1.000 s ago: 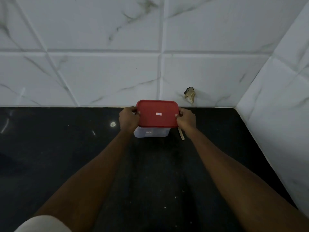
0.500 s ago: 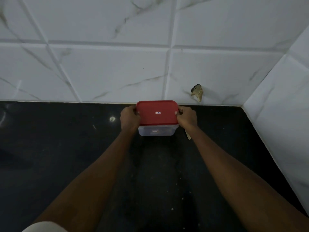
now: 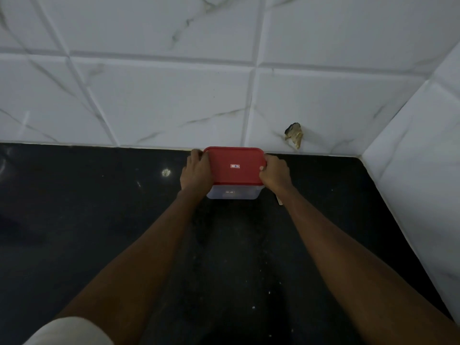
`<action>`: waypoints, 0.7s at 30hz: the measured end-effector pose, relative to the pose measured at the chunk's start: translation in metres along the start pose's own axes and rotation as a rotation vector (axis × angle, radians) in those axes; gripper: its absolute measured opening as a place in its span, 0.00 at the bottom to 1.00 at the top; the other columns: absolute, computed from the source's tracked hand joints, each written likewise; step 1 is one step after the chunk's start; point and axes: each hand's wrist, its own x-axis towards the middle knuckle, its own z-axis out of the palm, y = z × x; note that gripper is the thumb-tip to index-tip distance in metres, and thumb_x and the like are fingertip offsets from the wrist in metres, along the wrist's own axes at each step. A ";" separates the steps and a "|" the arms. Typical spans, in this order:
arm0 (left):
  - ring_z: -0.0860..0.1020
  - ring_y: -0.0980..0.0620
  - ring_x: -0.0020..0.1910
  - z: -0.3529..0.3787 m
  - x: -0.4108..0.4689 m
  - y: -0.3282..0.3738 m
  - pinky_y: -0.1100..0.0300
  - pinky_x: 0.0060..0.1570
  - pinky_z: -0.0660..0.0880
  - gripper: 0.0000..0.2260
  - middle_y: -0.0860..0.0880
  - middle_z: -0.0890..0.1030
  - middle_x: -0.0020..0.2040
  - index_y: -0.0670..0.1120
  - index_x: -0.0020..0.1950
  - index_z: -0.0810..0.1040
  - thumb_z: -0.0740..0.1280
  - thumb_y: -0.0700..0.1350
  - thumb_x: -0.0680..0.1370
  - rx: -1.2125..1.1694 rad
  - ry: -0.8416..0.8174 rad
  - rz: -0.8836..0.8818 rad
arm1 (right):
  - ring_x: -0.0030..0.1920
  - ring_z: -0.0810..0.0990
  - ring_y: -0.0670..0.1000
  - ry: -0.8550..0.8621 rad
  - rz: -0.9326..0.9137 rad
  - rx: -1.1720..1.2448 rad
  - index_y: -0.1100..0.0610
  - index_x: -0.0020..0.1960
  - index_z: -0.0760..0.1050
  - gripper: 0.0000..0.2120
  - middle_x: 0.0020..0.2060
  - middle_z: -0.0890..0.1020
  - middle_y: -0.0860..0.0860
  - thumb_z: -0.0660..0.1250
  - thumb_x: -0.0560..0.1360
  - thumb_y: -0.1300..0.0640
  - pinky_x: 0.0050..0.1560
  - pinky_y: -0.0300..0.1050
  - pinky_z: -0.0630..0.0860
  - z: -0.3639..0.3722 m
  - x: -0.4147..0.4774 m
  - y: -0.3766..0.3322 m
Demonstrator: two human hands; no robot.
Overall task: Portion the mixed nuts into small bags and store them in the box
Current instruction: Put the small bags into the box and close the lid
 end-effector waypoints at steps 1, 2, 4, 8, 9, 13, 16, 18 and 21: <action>0.59 0.42 0.75 0.001 0.003 -0.001 0.44 0.68 0.64 0.26 0.44 0.57 0.76 0.44 0.76 0.59 0.62 0.43 0.79 0.058 -0.032 0.032 | 0.55 0.80 0.57 -0.027 -0.010 -0.026 0.61 0.66 0.72 0.16 0.58 0.79 0.59 0.61 0.78 0.65 0.50 0.48 0.77 0.001 0.000 -0.002; 0.52 0.44 0.78 0.001 0.006 -0.003 0.44 0.72 0.58 0.28 0.45 0.51 0.79 0.45 0.78 0.54 0.61 0.44 0.80 0.101 -0.078 0.059 | 0.62 0.76 0.58 -0.049 -0.029 -0.074 0.62 0.70 0.68 0.20 0.67 0.73 0.60 0.61 0.78 0.65 0.55 0.49 0.76 0.004 0.000 -0.003; 0.46 0.47 0.79 -0.002 0.013 -0.005 0.46 0.75 0.52 0.29 0.46 0.46 0.81 0.43 0.80 0.48 0.58 0.45 0.81 0.167 -0.173 0.101 | 0.75 0.61 0.58 -0.070 -0.120 -0.212 0.61 0.77 0.57 0.28 0.79 0.55 0.57 0.60 0.79 0.65 0.70 0.53 0.67 0.009 0.000 -0.006; 0.56 0.44 0.78 -0.009 0.017 -0.003 0.48 0.74 0.55 0.27 0.43 0.55 0.79 0.42 0.79 0.53 0.55 0.45 0.81 0.128 -0.163 0.124 | 0.79 0.52 0.54 -0.117 -0.264 -0.328 0.59 0.80 0.49 0.29 0.80 0.53 0.55 0.53 0.81 0.61 0.77 0.52 0.55 0.014 0.009 -0.007; 0.60 0.43 0.76 -0.009 0.018 -0.002 0.47 0.73 0.58 0.26 0.43 0.57 0.78 0.42 0.79 0.54 0.54 0.46 0.81 0.111 -0.143 0.119 | 0.78 0.55 0.54 -0.097 -0.257 -0.315 0.59 0.80 0.51 0.28 0.79 0.56 0.55 0.53 0.81 0.59 0.76 0.52 0.57 0.014 0.012 -0.008; 0.67 0.41 0.70 -0.004 0.020 0.007 0.46 0.68 0.64 0.27 0.43 0.61 0.75 0.42 0.78 0.56 0.55 0.51 0.81 0.125 -0.091 0.072 | 0.71 0.65 0.55 0.059 -0.293 -0.416 0.56 0.77 0.61 0.26 0.73 0.66 0.53 0.53 0.82 0.48 0.69 0.52 0.63 0.019 0.016 -0.013; 0.65 0.42 0.71 0.007 0.019 0.009 0.47 0.69 0.63 0.28 0.43 0.61 0.75 0.41 0.78 0.55 0.54 0.53 0.81 0.120 -0.044 0.073 | 0.75 0.60 0.55 0.047 -0.287 -0.381 0.56 0.78 0.60 0.26 0.74 0.65 0.52 0.53 0.82 0.47 0.73 0.53 0.59 0.025 0.020 -0.008; 0.60 0.44 0.75 0.014 0.019 0.006 0.48 0.72 0.60 0.29 0.44 0.58 0.77 0.41 0.79 0.54 0.54 0.53 0.81 0.088 -0.024 0.070 | 0.78 0.55 0.56 0.016 -0.297 -0.338 0.57 0.78 0.58 0.26 0.77 0.62 0.53 0.53 0.83 0.49 0.76 0.53 0.54 0.029 0.023 -0.005; 0.55 0.46 0.77 0.021 0.018 0.001 0.49 0.75 0.56 0.31 0.44 0.56 0.79 0.42 0.79 0.53 0.55 0.55 0.81 0.033 0.006 0.061 | 0.79 0.51 0.55 -0.024 -0.302 -0.303 0.58 0.79 0.54 0.27 0.79 0.58 0.54 0.52 0.83 0.50 0.78 0.52 0.49 0.032 0.024 -0.004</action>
